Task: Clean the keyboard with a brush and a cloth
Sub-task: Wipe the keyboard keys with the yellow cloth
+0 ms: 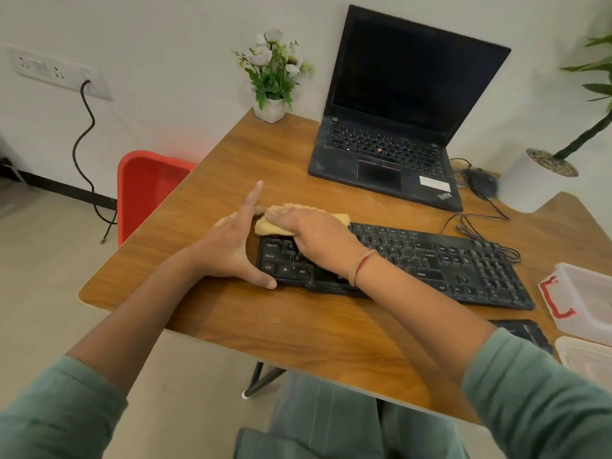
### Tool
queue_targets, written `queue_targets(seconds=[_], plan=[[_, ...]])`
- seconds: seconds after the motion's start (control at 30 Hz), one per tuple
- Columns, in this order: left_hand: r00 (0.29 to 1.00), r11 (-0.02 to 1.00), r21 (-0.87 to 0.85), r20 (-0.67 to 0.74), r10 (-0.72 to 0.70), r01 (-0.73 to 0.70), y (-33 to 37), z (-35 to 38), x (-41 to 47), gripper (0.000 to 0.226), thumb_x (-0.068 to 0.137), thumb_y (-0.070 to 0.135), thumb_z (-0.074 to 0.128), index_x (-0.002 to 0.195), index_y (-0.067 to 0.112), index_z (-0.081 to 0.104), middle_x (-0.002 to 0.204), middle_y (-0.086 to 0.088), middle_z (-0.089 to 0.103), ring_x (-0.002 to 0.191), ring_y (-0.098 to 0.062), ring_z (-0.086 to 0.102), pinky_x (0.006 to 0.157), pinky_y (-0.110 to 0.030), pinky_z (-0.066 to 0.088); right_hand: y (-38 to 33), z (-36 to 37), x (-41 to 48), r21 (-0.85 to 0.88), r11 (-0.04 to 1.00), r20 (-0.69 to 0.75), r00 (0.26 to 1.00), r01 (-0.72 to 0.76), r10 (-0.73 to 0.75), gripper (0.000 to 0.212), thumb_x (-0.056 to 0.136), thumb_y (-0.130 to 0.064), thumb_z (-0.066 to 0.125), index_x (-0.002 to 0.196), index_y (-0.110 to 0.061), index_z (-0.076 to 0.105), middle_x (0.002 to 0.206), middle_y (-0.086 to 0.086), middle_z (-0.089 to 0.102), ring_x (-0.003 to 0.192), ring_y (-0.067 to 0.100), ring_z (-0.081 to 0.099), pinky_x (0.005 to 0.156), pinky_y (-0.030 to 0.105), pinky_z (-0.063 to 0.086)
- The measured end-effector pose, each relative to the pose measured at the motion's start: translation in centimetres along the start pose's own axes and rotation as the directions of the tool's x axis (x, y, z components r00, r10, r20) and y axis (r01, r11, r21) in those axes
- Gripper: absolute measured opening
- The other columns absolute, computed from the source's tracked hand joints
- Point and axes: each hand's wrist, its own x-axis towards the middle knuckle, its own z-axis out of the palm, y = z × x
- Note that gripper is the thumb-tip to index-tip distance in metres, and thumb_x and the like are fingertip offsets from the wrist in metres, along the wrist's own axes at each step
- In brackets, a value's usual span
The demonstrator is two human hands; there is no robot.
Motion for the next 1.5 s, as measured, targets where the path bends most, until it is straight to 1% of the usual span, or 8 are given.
queue_targets(seconds=[0.5,0.7,0.8,0.9,1.03,1.2,1.37,1.5], plan=[[1.0,1.0,-0.004,-0.017,0.005,-0.005,0.2,0.0,-0.2,0.153,0.037,0.072,0.079,0.135,0.05,-0.036,0.156,-0.004,0.022,0.14,-0.022,0.024,0.116,-0.044,0.021,-2.2,-0.6,-1.1,0.098,0.966,0.175,0.951,0.239,-0.254,0.04,0.079,0.007,0.048,0.108,-0.013,0.068,0.107,0.004,0.067,0.097,0.023,0.062,0.079,0.042,0.051],[1.0,1.0,0.007,-0.016,-0.004,0.004,0.0,0.1,0.0,0.157,0.036,0.072,0.08,0.141,0.044,-0.032,0.156,0.002,0.026,0.139,-0.018,0.026,0.115,-0.04,0.02,1.4,-1.7,0.9,-0.013,1.0,0.075,0.997,0.026,-0.025,0.054,0.088,0.004,0.044,0.136,-0.02,0.052,0.138,0.002,0.054,0.127,0.021,0.05,0.105,0.041,0.041],[1.0,1.0,0.005,-0.008,-0.003,0.003,-0.1,0.0,0.0,0.157,0.035,0.073,0.08,0.143,0.042,-0.03,0.156,0.001,0.026,0.139,-0.017,0.025,0.114,-0.036,0.02,0.1,-1.0,-1.5,0.047,0.994,0.152,0.983,0.096,-0.103,0.059,0.085,0.009,0.043,0.14,-0.013,0.046,0.144,0.007,0.047,0.136,0.018,0.04,0.116,0.032,0.027],[1.0,1.0,0.01,-0.01,0.001,-0.001,-0.1,0.0,0.0,0.157,0.036,0.073,0.08,0.146,0.04,-0.027,0.156,0.0,0.025,0.139,-0.015,0.025,0.113,-0.035,0.019,0.3,-0.8,-3.2,0.04,0.987,0.184,0.969,0.158,-0.162,0.061,0.087,0.01,0.041,0.143,-0.014,0.04,0.15,0.003,0.038,0.141,0.014,0.03,0.116,0.024,0.018],[1.0,1.0,0.021,-0.018,-0.008,0.008,0.0,0.1,0.0,0.157,0.035,0.073,0.079,0.146,0.038,-0.027,0.155,0.001,0.026,0.137,-0.014,0.025,0.111,-0.033,0.016,2.2,-1.2,-1.9,-0.008,0.995,0.038,0.994,-0.102,0.102,0.055,0.093,0.0,0.041,0.145,-0.017,0.037,0.15,0.004,0.039,0.14,0.018,0.033,0.118,0.031,0.021],[1.0,1.0,0.009,-0.011,0.006,-0.006,-0.1,0.0,0.0,0.157,0.037,0.072,0.081,0.147,0.038,-0.026,0.155,0.001,0.027,0.134,-0.009,0.026,0.107,-0.03,0.02,-2.9,0.4,-3.6,0.038,0.998,0.137,0.989,0.048,-0.053,0.058,0.095,-0.002,0.036,0.149,-0.02,0.027,0.154,0.003,0.031,0.142,0.017,0.028,0.117,0.035,0.024],[1.0,0.999,0.037,-0.023,-0.012,0.013,-0.1,0.1,0.0,0.156,0.036,0.074,0.079,0.147,0.039,-0.025,0.155,0.002,0.026,0.14,-0.019,0.024,0.109,-0.031,0.016,1.1,-0.6,-1.9,-0.063,0.98,0.031,0.981,-0.187,0.19,0.054,0.098,-0.009,0.038,0.149,-0.025,0.029,0.155,0.008,0.029,0.142,0.025,0.03,0.117,0.038,0.023],[1.0,1.0,0.025,-0.018,0.004,-0.004,0.0,0.0,0.1,0.159,0.033,0.078,0.077,0.148,0.037,-0.025,0.154,0.002,0.028,0.133,-0.012,0.027,0.11,-0.034,0.02,-3.2,0.2,-3.3,-0.107,0.994,0.128,0.991,-0.031,0.045,0.051,0.1,-0.014,0.033,0.145,-0.037,0.032,0.157,0.006,0.024,0.142,0.039,0.02,0.117,0.045,0.014]])
